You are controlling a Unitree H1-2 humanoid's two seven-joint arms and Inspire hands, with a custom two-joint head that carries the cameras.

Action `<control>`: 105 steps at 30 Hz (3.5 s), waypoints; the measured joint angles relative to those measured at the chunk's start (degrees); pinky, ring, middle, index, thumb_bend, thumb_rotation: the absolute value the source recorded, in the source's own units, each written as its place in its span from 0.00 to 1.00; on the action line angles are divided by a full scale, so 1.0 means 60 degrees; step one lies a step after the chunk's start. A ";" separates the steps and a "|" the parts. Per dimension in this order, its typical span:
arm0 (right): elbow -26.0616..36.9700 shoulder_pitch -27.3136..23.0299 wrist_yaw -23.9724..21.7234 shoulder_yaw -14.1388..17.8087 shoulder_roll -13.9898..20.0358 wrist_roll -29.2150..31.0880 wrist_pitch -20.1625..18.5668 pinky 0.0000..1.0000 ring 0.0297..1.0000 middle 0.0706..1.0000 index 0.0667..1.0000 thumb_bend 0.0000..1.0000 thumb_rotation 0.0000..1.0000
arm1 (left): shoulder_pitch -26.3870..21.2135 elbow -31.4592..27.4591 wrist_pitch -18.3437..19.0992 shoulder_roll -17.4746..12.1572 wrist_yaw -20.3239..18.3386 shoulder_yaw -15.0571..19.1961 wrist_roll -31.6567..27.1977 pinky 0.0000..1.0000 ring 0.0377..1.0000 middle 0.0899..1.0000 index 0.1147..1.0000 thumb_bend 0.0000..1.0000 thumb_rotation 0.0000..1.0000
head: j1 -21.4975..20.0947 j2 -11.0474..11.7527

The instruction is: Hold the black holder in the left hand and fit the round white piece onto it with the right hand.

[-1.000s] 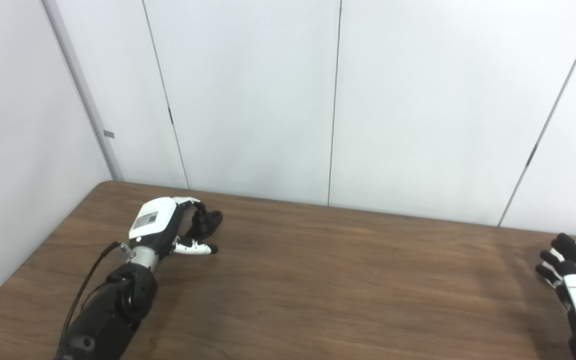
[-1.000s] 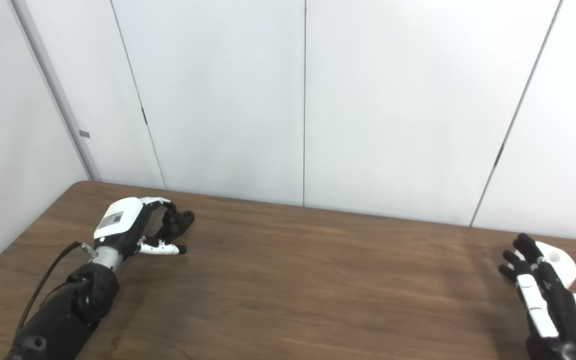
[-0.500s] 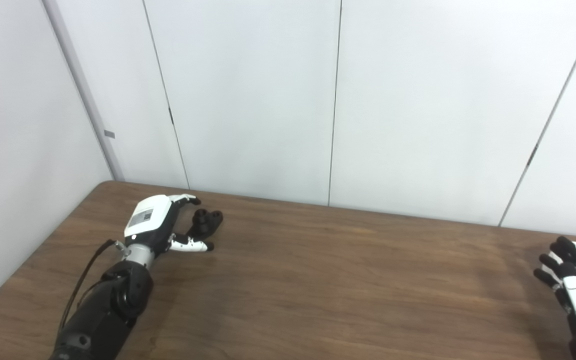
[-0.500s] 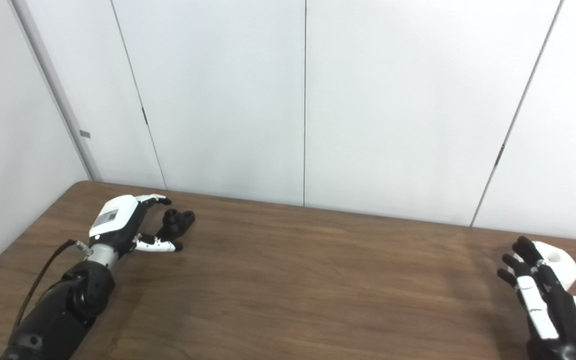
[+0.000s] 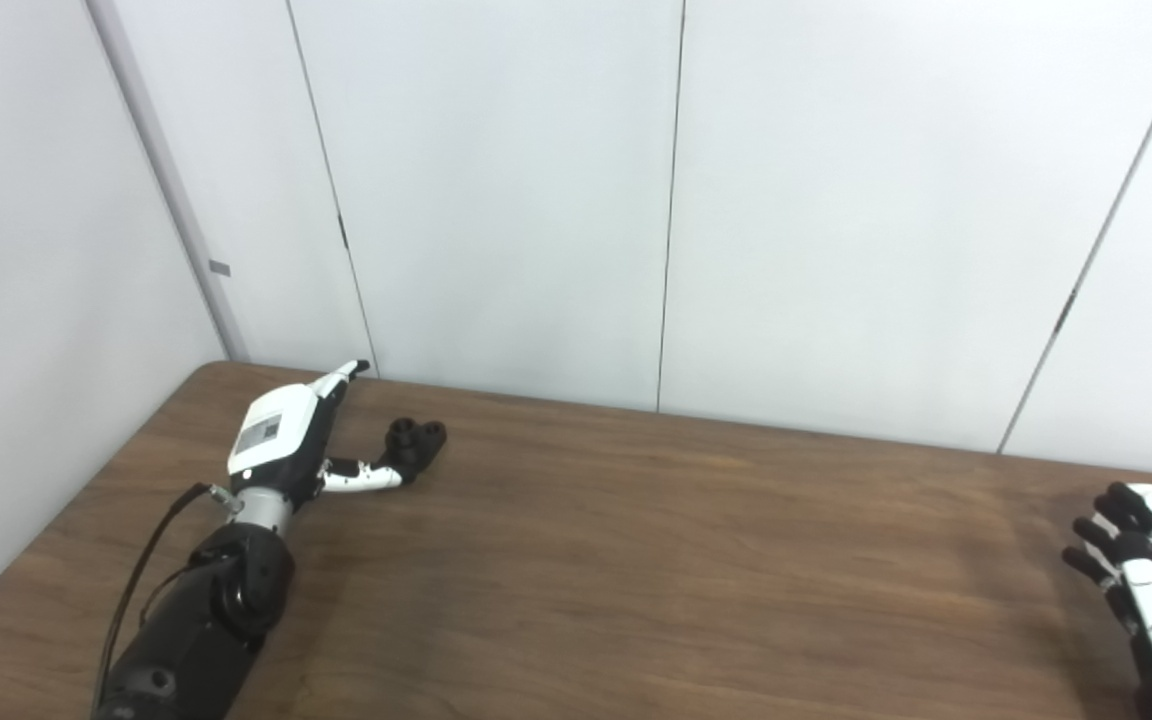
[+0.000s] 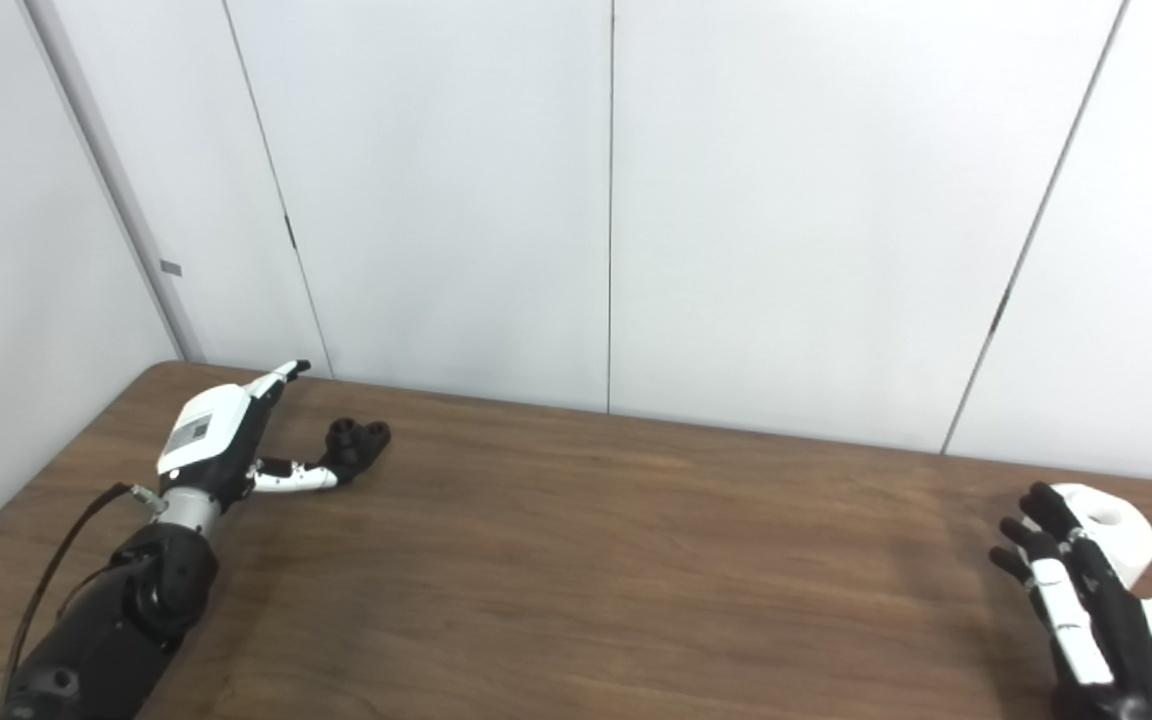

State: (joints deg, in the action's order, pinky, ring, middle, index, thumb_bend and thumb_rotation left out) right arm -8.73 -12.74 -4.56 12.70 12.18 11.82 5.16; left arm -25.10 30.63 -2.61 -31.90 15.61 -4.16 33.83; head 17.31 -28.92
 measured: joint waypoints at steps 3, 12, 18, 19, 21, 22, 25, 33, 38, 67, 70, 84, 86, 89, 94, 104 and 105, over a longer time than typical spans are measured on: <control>0.0222 0.0000 0.0023 -0.0001 0.0001 0.0000 -0.0031 0.79 0.86 0.90 0.87 0.43 0.65 | -0.0022 -0.0002 0.0192 -0.0004 -0.0093 -0.0031 0.0016 0.88 0.92 0.91 0.90 1.00 0.39 | 0.0000 0.0000; 0.0551 0.0060 0.0083 -0.0024 -0.0028 -0.0048 -0.0174 0.82 0.87 0.90 0.87 0.44 0.66 | -0.0022 -0.0004 0.0598 -0.0321 -0.0390 -0.0682 0.0749 0.85 0.88 0.84 0.79 1.00 0.41 | -0.0044 -0.0132; 0.0700 0.0108 0.0111 -0.0030 -0.0055 -0.0102 -0.0248 0.81 0.86 0.90 0.87 0.45 0.66 | -0.0021 -0.0004 0.0591 -0.0525 -0.0508 -0.1189 0.1197 0.87 0.89 0.85 0.78 1.00 0.44 | -0.0058 -0.0117; 0.0701 0.0111 0.0111 -0.0030 -0.0057 -0.0104 -0.0250 0.82 0.87 0.90 0.87 0.45 0.66 | -0.0021 -0.0004 0.0592 -0.0566 -0.0508 -0.1277 0.1302 0.88 0.89 0.85 0.78 1.00 0.46 | -0.0058 -0.0117; 0.0701 0.0113 0.0112 -0.0028 -0.0064 -0.0106 -0.0276 0.82 0.87 0.90 0.87 0.44 0.66 | -0.0021 -0.0004 0.0598 -0.0633 -0.0506 -0.1422 0.1428 0.89 0.89 0.84 0.78 1.00 0.47 | -0.0058 -0.0117; 0.0700 0.0114 0.0111 -0.0028 -0.0068 -0.0104 -0.0284 0.82 0.87 0.90 0.87 0.44 0.66 | -0.0021 -0.0004 0.0602 -0.0643 -0.0505 -0.1466 0.1471 0.90 0.89 0.84 0.78 1.00 0.48 | -0.0102 -0.0175; 0.0698 0.0114 0.0113 -0.0025 -0.0094 -0.0096 -0.0285 0.83 0.87 0.90 0.87 0.43 0.64 | -0.0021 -0.0004 0.0604 -0.0661 -0.0517 -0.1595 0.1524 0.90 0.89 0.84 0.77 1.00 0.49 | -0.0132 -0.0176; 0.0698 0.0113 0.0175 -0.0024 -0.0152 -0.0145 -0.0294 0.82 0.86 0.89 0.86 0.42 0.63 | -0.0021 -0.0004 0.0534 -0.0658 -0.0390 -0.1671 0.1522 0.87 0.86 0.79 0.67 1.00 0.41 | -0.0190 -0.0219; 0.0730 0.0116 0.0176 -0.0024 -0.0148 -0.0179 -0.0319 0.80 0.85 0.89 0.86 0.41 0.64 | -0.0022 0.0004 0.0170 -0.0591 -0.0013 -0.1666 0.1512 0.83 0.82 0.72 0.52 0.93 0.26 | -0.0220 -0.0205; 0.1377 0.0209 0.0382 0.0079 -0.0181 -0.0001 -0.0585 0.86 0.88 0.90 0.87 0.36 0.63 | -0.0350 0.0857 -0.0970 -0.0175 0.0848 -0.1749 0.1532 0.79 0.76 0.66 0.42 0.52 0.07 | -0.0439 -0.0308; 0.1373 0.0209 0.0369 0.0078 -0.0176 0.0041 -0.0587 0.87 0.89 0.91 0.88 0.35 0.63 | -0.0351 0.0857 -0.0968 -0.0168 0.0850 -0.1744 0.1512 0.79 0.76 0.66 0.42 0.52 0.07 | -0.0469 -0.0293; 0.1354 0.0207 0.0384 0.0091 -0.0141 0.0034 -0.0588 0.87 0.88 0.90 0.87 0.36 0.62 | -0.0353 0.0918 -0.0881 -0.0153 0.1101 -0.1559 0.1452 0.82 0.84 0.83 0.82 1.00 0.43 | -0.0410 -0.0234; 0.1343 0.0207 0.0375 0.0093 -0.0126 0.0040 -0.0588 0.88 0.89 0.91 0.87 0.35 0.62 | -0.0351 0.0916 -0.0847 -0.0154 0.1040 -0.1481 0.1389 0.83 0.85 0.84 0.83 1.00 0.42 | -0.0410 -0.0234; 0.1287 0.0207 0.0370 0.0092 -0.0095 0.0033 -0.0581 0.87 0.90 0.92 0.88 0.36 0.63 | -0.0351 0.0936 -0.0865 -0.0155 0.1038 -0.1470 0.1375 0.82 0.84 0.84 0.83 1.00 0.43 | -0.0395 -0.0220; 0.1109 0.0207 0.0367 0.0094 -0.0076 0.0031 -0.0573 0.85 0.89 0.91 0.87 0.37 0.63 | -0.0353 0.1036 -0.0894 -0.0157 0.1078 -0.1456 0.1371 0.83 0.85 0.84 0.83 1.00 0.42 | -0.0366 -0.0190; 0.1086 0.0203 0.0370 0.0094 -0.0077 0.0033 -0.0562 0.86 0.88 0.91 0.87 0.36 0.63 | -0.0384 0.1104 -0.0774 -0.0161 0.0746 -0.1343 0.1207 0.83 0.86 0.84 0.78 1.00 0.42 | -0.0424 -0.0264; 0.1088 0.0203 0.0370 0.0093 -0.0077 0.0030 -0.0562 0.86 0.88 0.91 0.87 0.36 0.64 | -0.0384 0.1069 -0.0693 -0.0161 0.0600 -0.1340 0.1135 0.83 0.86 0.84 0.77 1.00 0.42 | -0.0425 -0.0264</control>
State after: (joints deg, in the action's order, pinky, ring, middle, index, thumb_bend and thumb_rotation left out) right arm -2.20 -11.52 -2.35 13.26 11.72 12.00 1.79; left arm -27.41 37.04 -6.77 -32.86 19.21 -12.19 40.64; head 14.77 -30.50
